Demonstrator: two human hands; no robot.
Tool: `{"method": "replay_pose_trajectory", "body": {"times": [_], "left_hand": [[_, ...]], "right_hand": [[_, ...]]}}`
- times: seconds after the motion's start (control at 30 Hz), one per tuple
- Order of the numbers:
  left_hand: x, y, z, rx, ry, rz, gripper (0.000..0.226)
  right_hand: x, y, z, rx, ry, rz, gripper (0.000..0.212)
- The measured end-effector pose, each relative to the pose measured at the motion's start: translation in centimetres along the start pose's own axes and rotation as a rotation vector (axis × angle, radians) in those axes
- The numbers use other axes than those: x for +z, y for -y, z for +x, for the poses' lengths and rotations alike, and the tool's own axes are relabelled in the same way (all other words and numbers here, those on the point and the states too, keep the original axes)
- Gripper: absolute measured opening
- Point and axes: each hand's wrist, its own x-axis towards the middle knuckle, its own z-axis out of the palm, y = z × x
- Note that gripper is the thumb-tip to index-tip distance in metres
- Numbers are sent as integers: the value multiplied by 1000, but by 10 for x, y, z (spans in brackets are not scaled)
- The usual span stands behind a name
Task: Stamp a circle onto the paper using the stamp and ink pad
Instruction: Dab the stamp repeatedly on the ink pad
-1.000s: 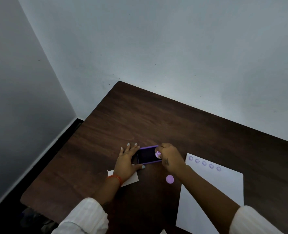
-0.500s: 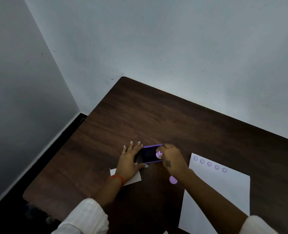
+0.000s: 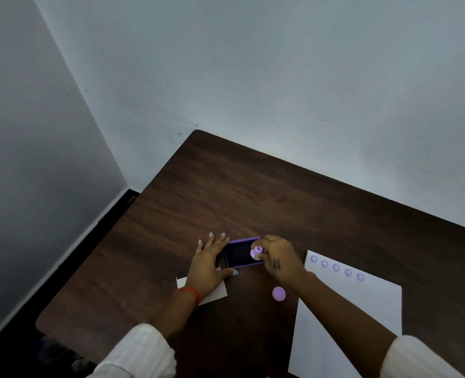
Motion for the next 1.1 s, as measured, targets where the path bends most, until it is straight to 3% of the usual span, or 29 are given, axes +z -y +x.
{"method": "replay_pose_trajectory", "body": {"times": [0.13,0.33,0.6,0.77,0.87,1.1], "left_hand": [[-1,-1,0,-1,9,3,80],[0,0,1,-3,-3,7,81],[2,2,2,-8,-5,1,81],[1,1,2,-3,-1,10,81],[0,-1,1,-5,1,8,82],[-3,-5,0,-23,26,32,81]], "right_hand": [[-3,2,11,127,-60,77,17],[16,6,14,109,-45,-138,22],[6,11,16,179,-95,22,17],[16,11,12,87,-25,-213,24],[10,5,15,22,5,-225,21],[3,23,17,257,-33,-33,12]]}}
